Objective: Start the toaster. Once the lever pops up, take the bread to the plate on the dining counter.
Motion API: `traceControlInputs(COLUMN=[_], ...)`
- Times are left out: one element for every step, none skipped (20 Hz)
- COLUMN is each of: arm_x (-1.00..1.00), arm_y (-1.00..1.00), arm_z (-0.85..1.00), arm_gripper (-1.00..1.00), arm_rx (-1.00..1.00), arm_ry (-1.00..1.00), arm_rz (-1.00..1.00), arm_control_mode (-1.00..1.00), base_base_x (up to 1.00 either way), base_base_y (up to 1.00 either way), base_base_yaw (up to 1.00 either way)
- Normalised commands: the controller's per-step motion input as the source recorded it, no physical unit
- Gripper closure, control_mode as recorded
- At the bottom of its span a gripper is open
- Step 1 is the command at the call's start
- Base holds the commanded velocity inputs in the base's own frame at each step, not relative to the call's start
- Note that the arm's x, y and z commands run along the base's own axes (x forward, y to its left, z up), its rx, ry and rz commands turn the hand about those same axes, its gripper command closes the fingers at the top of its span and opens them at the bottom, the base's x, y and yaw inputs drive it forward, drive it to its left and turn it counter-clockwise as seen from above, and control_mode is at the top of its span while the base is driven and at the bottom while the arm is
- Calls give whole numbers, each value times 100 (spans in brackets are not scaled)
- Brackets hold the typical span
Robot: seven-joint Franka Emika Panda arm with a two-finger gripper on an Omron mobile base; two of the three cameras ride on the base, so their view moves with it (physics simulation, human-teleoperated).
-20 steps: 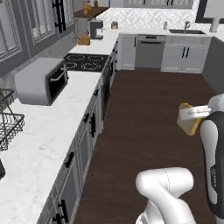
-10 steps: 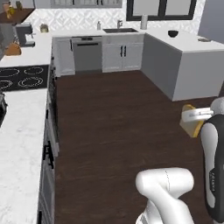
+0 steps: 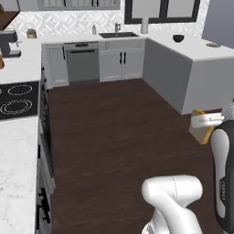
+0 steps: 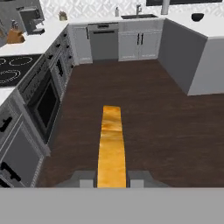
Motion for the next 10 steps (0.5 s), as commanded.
traceControlInputs(arm_x=[0, 0, 0, 0, 0, 0, 0, 0, 0, 0], arm_y=[0, 0, 0, 0, 0, 0, 0, 0, 0, 0], arm_z=[0, 0, 0, 0, 0, 0, 0, 0, 0, 0], arm_gripper=[100, 100, 100, 100, 100, 100, 100, 100, 100, 100], arm_rx=[0, 0, 0, 0, 0, 0, 0, 0, 0, 0], arm_ry=[0, 0, 0, 0, 0, 0, 0, 0, 0, 0], arm_rz=[0, 0, 0, 0, 0, 0, 0, 0, 0, 0], arm_control_mode=[100, 100, 100, 100, 100, 100, 100, 100, 100, 100], base_base_x=[100, 100, 100, 100, 100, 100, 100, 100, 100, 100], base_base_y=[-1, -8, -19, -24, -29, -41, -61, -74, -100, -100], base_base_yaw=[-11, -13, -15, -17, -17, -13, -5, 0, 0, 0])
